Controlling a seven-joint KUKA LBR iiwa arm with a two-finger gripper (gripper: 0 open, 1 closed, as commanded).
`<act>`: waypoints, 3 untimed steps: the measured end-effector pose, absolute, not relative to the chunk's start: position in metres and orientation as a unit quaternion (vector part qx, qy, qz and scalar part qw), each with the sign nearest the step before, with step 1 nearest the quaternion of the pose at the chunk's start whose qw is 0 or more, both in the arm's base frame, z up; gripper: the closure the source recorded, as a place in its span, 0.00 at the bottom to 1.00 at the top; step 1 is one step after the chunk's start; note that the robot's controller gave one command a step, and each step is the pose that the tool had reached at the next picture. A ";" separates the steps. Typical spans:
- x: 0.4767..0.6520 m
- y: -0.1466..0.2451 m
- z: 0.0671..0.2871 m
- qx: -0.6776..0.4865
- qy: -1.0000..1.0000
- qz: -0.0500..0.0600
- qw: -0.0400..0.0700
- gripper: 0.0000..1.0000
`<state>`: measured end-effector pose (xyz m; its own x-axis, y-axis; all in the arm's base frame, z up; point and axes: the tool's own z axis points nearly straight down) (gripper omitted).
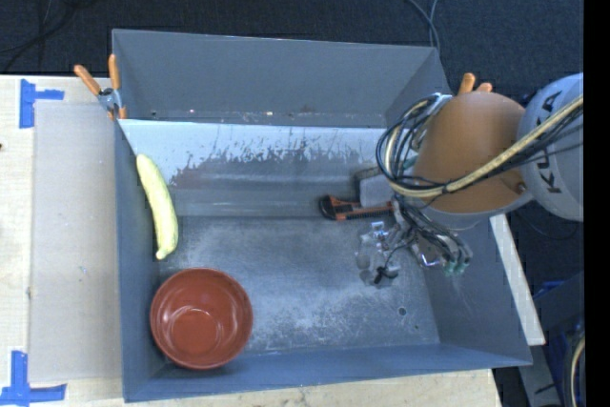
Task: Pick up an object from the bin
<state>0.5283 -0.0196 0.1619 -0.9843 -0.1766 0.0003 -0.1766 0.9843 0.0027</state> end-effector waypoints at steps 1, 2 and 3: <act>0.505 -0.008 0.150 0.132 -0.991 0.000 0.002 1.00; 0.504 0.028 0.127 0.171 -0.985 -0.001 0.002 1.00; 0.471 0.013 0.108 0.201 -0.980 -0.001 0.000 1.00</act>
Offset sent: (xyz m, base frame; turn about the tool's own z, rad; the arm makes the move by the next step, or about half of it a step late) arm -0.0277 0.0625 -0.0458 -0.2130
